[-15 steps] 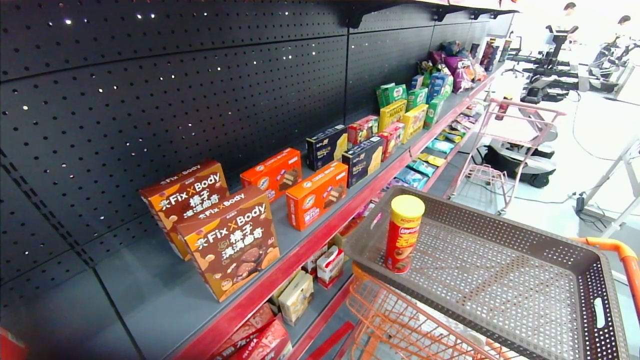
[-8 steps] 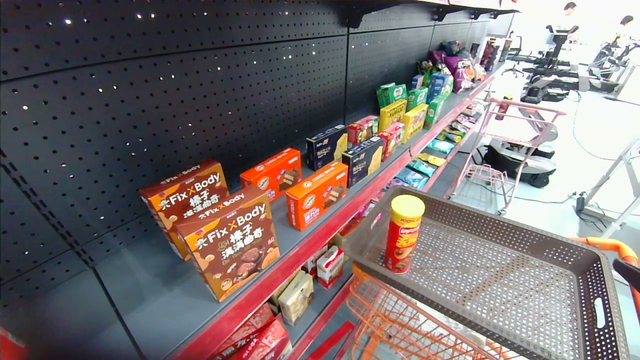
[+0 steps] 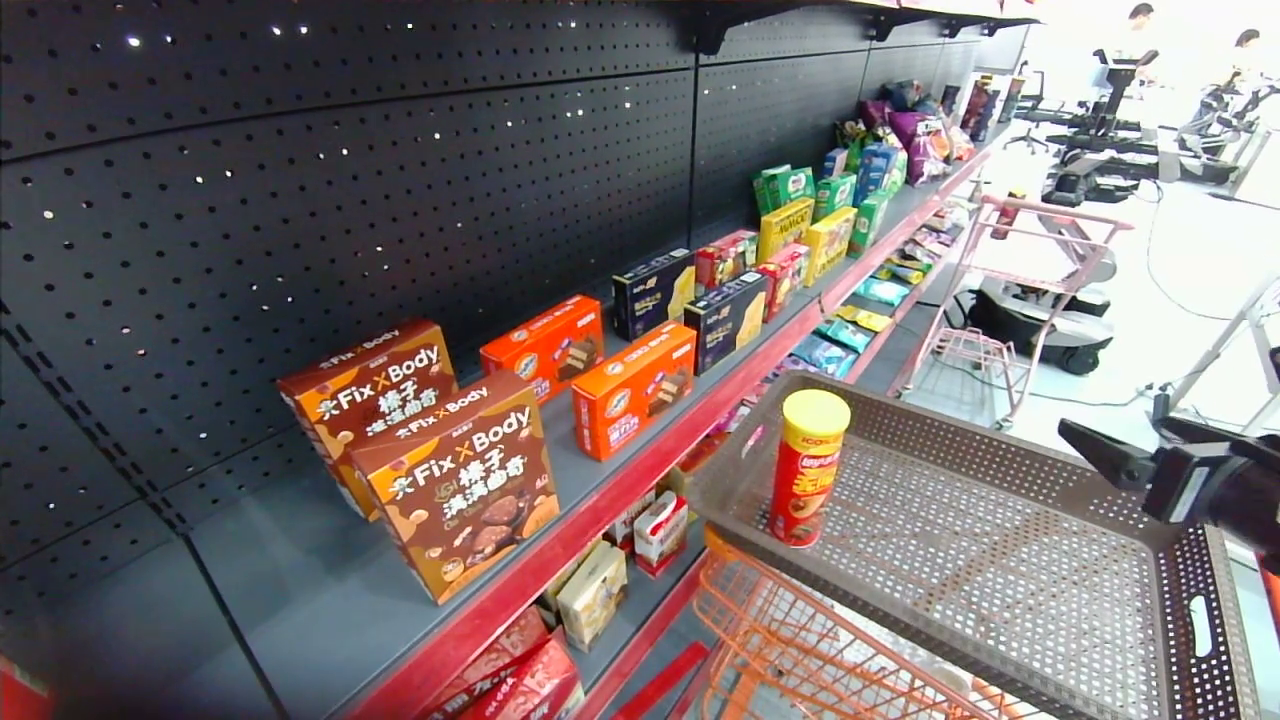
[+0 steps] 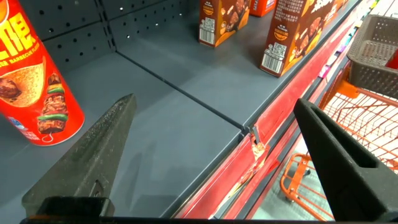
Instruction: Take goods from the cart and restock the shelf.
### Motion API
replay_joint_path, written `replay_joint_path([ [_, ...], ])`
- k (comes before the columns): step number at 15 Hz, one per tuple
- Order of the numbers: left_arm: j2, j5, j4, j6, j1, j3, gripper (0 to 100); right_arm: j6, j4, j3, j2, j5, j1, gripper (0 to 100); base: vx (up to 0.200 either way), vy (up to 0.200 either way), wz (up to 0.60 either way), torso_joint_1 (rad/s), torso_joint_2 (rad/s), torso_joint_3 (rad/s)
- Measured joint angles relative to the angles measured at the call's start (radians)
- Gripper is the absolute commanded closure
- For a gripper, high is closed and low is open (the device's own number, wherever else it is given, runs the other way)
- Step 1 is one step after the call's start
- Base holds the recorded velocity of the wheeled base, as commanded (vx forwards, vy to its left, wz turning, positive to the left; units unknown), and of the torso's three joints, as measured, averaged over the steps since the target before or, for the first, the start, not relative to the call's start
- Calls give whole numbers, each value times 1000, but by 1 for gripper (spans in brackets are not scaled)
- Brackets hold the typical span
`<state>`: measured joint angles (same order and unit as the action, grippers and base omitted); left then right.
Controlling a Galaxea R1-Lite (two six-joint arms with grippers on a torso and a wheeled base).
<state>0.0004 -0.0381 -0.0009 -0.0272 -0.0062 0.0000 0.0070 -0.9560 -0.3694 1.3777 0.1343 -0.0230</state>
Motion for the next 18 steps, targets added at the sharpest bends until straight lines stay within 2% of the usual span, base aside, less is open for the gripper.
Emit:
replay_joint_path([
  [1,0,0,0,0,0,0,0,-4,-69,7,56,51,-3,0,0,0,0,0,0,0],
  [2,0,0,0,0,0,0,0,-5,-74,16,92,70,-4,0,0,0,0,0,0,0],
  [7,0,0,0,0,0,0,0,5,-113,61,154,102,1,0,0,0,0,0,0,0],
  [11,0,0,0,0,0,0,0,40,-337,52,277,183,-3,0,0,0,0,0,0,0],
  [14,0,0,0,0,0,0,0,8,-459,-4,452,238,-34,0,0,0,0,0,0,0],
  [16,0,0,0,0,0,0,0,-1,-582,-61,570,370,-36,0,0,0,0,0,0,0],
  [18,0,0,0,0,0,0,0,-3,-602,-106,648,467,-11,0,0,0,0,0,0,0],
])
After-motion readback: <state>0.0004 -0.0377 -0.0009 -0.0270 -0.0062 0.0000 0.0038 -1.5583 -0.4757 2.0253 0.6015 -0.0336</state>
